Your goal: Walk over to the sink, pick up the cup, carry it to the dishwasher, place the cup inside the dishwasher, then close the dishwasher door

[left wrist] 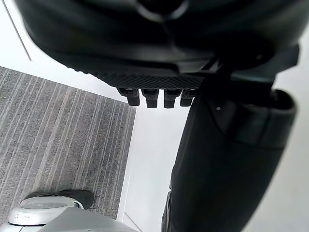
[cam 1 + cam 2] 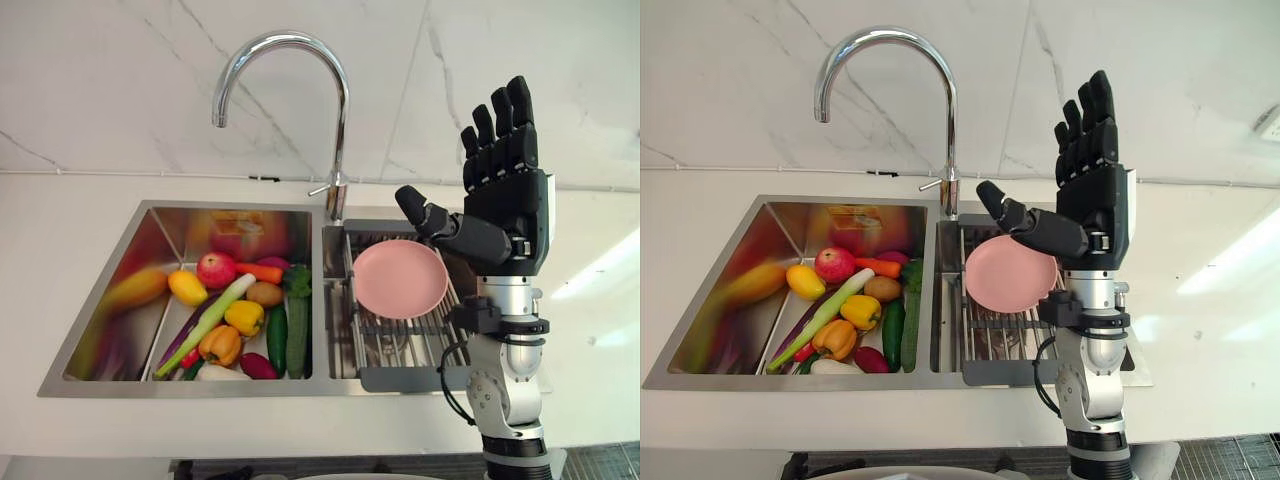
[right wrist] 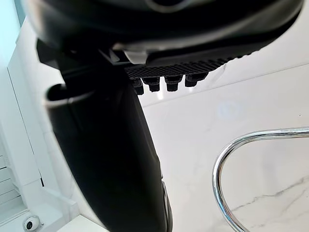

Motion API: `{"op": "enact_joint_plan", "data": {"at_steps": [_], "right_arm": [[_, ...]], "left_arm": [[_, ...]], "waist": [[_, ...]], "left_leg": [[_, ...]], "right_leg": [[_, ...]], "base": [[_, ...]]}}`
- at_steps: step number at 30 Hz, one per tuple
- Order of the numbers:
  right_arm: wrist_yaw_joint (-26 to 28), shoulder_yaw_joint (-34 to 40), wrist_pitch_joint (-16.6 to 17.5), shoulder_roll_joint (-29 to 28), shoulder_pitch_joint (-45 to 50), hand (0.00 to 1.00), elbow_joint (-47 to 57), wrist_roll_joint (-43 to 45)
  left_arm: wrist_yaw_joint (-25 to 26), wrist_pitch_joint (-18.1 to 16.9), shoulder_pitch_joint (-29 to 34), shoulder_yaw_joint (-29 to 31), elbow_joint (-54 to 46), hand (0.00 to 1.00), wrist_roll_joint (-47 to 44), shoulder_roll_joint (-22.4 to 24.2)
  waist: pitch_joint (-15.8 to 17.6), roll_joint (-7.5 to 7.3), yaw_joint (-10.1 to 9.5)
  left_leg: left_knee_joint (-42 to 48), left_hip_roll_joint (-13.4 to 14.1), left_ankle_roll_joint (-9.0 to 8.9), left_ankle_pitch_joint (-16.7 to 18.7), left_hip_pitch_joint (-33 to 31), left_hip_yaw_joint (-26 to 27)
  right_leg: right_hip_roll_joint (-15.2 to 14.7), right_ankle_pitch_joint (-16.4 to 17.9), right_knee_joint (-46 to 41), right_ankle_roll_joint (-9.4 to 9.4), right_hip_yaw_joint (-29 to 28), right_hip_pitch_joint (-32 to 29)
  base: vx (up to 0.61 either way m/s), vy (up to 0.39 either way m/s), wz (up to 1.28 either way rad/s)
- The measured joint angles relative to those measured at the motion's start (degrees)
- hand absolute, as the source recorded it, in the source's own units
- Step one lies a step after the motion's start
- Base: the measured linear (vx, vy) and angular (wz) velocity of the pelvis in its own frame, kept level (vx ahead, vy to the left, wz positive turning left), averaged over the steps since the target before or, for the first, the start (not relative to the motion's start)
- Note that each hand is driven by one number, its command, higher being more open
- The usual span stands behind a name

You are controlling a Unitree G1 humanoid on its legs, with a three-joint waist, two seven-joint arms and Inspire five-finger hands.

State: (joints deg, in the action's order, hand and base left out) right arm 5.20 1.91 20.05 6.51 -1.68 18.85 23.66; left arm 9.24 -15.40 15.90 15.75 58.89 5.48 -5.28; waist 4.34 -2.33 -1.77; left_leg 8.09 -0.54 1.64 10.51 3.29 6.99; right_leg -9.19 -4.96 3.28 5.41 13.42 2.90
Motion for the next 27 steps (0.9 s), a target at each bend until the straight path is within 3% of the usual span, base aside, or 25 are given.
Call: {"op": "enact_joint_plan", "data": {"at_steps": [4, 7, 10, 12, 17, 21, 27], "right_arm": [[4.0, 0.9, -1.8, -0.2, 3.1, 1.00, -1.9, 4.4], [4.9, 4.5, -5.3, -0.1, 5.2, 1.00, -5.4, 4.3], [5.0, 9.2, -9.6, 0.3, 7.5, 1.00, -7.4, 2.7], [4.9, 11.7, -10.5, 1.1, 8.1, 1.00, -7.4, -1.7], [5.1, 20.6, -10.9, 7.0, 9.8, 1.00, -3.8, -18.7], [8.2, 24.4, -10.7, 12.4, 10.4, 1.00, 1.9, -26.6], [17.9, 24.7, -4.5, 18.8, 12.7, 1.00, 9.1, -38.1]], "left_arm": [[-5.2, 2.9, 0.0, 0.0, 0.2, 1.00, -5.8, -0.3], [-9.1, 6.0, -0.7, 0.1, 0.6, 1.00, -10.5, -0.8], [-13.1, 7.8, -1.2, 0.2, 1.9, 1.00, -11.4, -1.3], [-14.1, 8.3, -1.2, 0.2, 2.1, 1.00, -11.8, -1.3], [-14.5, 9.1, -1.7, 0.1, 3.3, 1.00, -11.5, -1.3], [-14.5, 9.1, -1.8, 0.3, 4.2, 1.00, -10.5, -1.8], [-14.6, 9.9, -1.6, 0.4, 4.7, 1.00, -9.7, -3.2]], "waist": [[0.1, -0.10, -0.09], [0.1, -0.09, -0.14], [0.0, 0.06, 0.07], [-0.1, 0.13, 1.26], [-0.8, 0.12, 3.08], [-1.0, -0.01, 4.24], [-2.3, -0.60, 4.50]], "left_leg": [[-1.2, 0.3, -0.38, -0.5, 0.3, 1.1], [-2.1, 0.9, -0.87, -0.5, 0.9, 2.1], [-3.3, 1.6, -1.82, -0.5, 2.1, 4.2], [-4.0, 1.6, -2.37, -0.5, 2.4, 4.8], [-4.2, 1.8, -2.90, -0.4, 3.4, 7.2], [-4.3, 1.8, -2.89, -0.4, 3.7, 7.9], [-4.5, 2.7, -2.85, -0.4, 3.7, 9.7]], "right_leg": [[0.0, 0.0, 0.2, 0.12, 0.2, -0.8], [0.5, -0.1, 0.2, 0.32, 1.1, -0.9], [1.2, -0.4, 0.7, 0.72, 1.4, -0.8], [1.4, -0.5, 1.3, 0.96, 1.1, -0.8], [1.8, -0.7, 1.5, 1.10, -0.2, -0.8], [1.9, -0.8, 1.6, 0.98, -1.0, -1.1], [3.0, -1.4, 1.6, 0.13, -2.7, -2.1]], "base": [[0.03, -0.010, -0.08], [0.05, -0.025, -0.13], [0.02, -0.041, -0.23], [0.01, -0.048, -0.21], [-0.01, -0.034, -0.19], [-0.05, -0.030, -0.12], [-0.10, -0.061, -0.16]]}}
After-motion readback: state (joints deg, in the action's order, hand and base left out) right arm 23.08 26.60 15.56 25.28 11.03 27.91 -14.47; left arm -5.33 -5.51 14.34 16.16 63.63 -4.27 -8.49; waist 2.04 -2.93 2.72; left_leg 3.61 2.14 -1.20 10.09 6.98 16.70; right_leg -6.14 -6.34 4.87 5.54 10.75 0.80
